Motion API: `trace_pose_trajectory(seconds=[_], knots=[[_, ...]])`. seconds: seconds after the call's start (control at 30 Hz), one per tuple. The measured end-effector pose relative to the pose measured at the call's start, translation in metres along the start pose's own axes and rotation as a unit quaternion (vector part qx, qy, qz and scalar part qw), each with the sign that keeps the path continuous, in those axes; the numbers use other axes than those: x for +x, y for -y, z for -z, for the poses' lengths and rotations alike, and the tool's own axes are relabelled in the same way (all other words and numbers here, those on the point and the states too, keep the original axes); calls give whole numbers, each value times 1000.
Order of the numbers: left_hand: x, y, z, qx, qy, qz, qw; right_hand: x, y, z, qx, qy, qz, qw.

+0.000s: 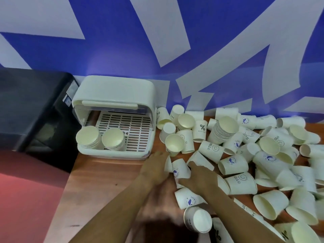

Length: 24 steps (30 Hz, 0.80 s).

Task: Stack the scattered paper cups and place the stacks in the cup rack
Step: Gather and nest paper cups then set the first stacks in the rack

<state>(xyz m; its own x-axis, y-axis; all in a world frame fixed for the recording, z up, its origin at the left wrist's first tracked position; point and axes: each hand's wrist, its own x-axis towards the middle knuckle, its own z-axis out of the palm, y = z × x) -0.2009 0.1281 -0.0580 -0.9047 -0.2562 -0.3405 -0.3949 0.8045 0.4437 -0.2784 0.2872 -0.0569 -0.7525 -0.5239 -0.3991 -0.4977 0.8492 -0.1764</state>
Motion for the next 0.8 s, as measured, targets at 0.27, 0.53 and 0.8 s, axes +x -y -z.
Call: trace_pose_trajectory(seconds=[0.27,0.53,0.8], knots=[[16,-3,-12,63,-6,49,997,11,-10,-1,65,39,0,997],[5,-4,-11,5,-29,65,997,7,-13,23,135,35,-29,990],[-29,-1,18,-168,-78,40,982,-7,-4,56,230,-10,-49,972]])
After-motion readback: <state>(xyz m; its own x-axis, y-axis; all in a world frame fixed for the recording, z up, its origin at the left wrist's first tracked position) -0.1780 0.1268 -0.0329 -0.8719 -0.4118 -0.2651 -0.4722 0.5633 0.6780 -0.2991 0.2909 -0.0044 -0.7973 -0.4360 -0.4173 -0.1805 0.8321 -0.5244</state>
